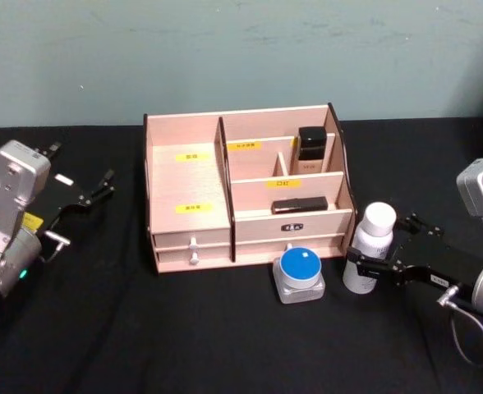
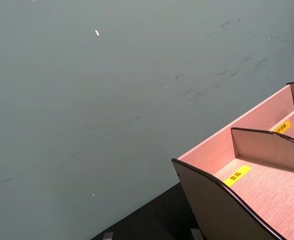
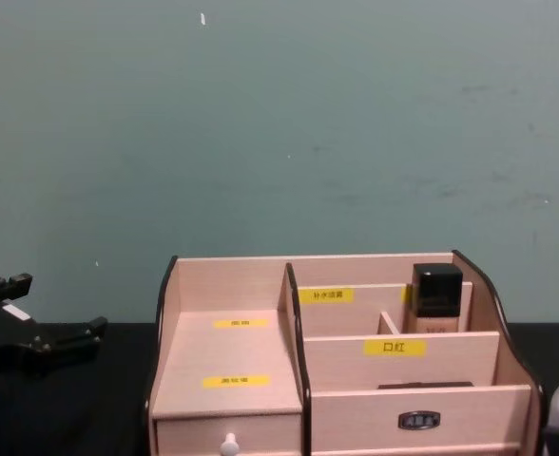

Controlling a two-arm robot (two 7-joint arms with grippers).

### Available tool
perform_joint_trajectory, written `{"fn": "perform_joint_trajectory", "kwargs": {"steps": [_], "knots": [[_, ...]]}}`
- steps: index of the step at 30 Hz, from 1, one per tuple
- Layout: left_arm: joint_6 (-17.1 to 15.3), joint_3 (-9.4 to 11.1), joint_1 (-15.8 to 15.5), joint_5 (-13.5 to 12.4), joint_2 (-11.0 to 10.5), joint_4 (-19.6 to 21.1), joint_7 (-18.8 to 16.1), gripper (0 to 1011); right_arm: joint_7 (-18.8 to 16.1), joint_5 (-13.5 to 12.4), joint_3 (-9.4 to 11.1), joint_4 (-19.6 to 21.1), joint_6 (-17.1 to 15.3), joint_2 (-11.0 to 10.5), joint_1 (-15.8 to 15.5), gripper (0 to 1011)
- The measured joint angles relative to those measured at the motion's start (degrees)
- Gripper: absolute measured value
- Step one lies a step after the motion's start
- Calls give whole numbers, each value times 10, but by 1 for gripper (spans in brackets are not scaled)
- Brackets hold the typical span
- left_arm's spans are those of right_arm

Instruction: Pick up the facial cleanser and watermelon frost from the table and place them into the tiered storage box.

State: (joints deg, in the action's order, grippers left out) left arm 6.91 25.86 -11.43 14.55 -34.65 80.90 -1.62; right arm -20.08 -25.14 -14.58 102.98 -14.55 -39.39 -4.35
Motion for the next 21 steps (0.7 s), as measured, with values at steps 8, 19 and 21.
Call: {"fn": "perform_joint_trajectory", "kwargs": {"steps": [8,19,21], "knots": [[0,0,0,0,0,0,0,1001,-7,12,-4,-11,7,13,13,1000],[0,0,0,0,0,0,0,1001,-14,19,-8,-18,8,17,21,1000],[0,0,0,0,0,0,0,1001,-14,19,-8,-18,8,17,21,1002]]}}
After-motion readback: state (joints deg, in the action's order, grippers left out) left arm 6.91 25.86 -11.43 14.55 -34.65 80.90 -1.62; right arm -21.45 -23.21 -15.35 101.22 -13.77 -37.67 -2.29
